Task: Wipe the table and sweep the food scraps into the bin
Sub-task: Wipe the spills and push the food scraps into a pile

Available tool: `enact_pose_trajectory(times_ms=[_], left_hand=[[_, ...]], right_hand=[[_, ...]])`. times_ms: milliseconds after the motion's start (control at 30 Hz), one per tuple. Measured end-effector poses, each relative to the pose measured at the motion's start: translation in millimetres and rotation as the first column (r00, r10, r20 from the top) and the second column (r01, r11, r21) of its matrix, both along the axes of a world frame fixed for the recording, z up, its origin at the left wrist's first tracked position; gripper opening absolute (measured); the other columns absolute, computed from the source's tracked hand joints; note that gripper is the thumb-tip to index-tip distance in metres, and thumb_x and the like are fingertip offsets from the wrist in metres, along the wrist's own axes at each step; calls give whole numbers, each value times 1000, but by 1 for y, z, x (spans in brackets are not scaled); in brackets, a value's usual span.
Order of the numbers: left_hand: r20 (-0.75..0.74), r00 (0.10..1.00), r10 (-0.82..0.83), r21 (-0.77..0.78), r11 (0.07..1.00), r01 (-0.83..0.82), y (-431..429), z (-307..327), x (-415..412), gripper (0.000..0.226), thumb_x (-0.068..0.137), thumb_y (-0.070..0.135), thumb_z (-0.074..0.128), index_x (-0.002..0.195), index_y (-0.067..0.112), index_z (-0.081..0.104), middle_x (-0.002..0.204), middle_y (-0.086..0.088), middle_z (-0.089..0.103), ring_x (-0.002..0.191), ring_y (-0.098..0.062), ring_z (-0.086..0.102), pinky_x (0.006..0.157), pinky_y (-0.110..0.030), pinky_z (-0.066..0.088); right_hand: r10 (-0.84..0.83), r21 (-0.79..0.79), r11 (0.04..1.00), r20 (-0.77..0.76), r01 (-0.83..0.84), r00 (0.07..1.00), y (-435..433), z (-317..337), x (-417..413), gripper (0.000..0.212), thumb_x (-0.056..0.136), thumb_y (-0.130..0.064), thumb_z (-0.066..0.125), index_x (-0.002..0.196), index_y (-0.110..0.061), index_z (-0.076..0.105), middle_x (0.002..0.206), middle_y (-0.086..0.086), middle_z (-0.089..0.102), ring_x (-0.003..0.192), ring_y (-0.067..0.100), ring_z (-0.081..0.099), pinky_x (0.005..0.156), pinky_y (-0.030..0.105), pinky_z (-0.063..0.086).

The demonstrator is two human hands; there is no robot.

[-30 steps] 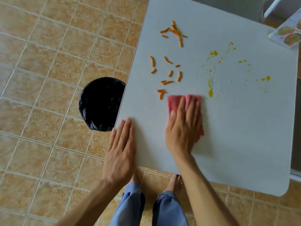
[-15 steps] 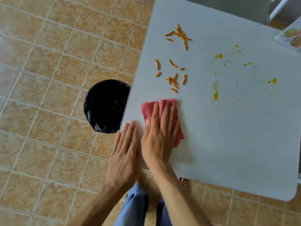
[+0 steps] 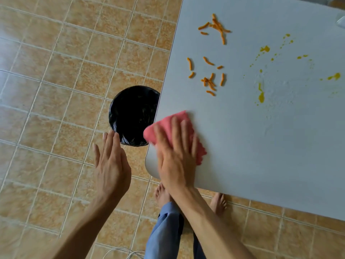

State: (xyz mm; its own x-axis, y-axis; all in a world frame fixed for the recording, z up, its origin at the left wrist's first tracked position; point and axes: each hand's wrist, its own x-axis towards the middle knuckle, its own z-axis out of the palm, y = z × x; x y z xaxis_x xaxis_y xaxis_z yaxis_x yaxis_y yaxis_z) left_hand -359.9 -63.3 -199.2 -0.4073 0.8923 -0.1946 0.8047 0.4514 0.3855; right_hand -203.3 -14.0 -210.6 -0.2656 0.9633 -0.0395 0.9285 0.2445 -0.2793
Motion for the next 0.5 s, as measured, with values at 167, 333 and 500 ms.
enact_pose_trajectory(times_ms=[167, 333, 500], left_hand=[[31, 999, 34, 52, 998, -36, 21, 19, 6, 54, 102, 23, 20, 153, 7, 27, 163, -9, 22, 153, -16, 8, 124, -34, -5], [62, 998, -31, 79, 997, 26, 38, 34, 33, 54, 102, 21, 21, 153, 6, 27, 164, -7, 20, 153, -15, 6, 125, -34, -2], [104, 991, -85, 103, 992, 74, 42, 32, 66, 54, 102, 22, 20, 153, 4, 28, 163, -6, 20, 154, -14, 4, 126, -41, 5]], right_hand=[[434, -54, 900, 28, -432, 901, -25, 8, 70, 56, 106, -42, 45, 158, -44, 26, 171, -1, 16, 159, 23, 7, 126, 52, 17], [12, 29, 1000, 19, -13, 1000, 13, 7, 141, 48, 105, -43, 44, 153, -38, 42, 165, 5, 32, 155, 29, 24, 119, 54, 30], [-326, 33, 945, 2, 326, 945, -5, 7, 64, 61, 97, -35, 53, 156, -38, 36, 167, 12, 26, 156, 37, 18, 121, 57, 21]])
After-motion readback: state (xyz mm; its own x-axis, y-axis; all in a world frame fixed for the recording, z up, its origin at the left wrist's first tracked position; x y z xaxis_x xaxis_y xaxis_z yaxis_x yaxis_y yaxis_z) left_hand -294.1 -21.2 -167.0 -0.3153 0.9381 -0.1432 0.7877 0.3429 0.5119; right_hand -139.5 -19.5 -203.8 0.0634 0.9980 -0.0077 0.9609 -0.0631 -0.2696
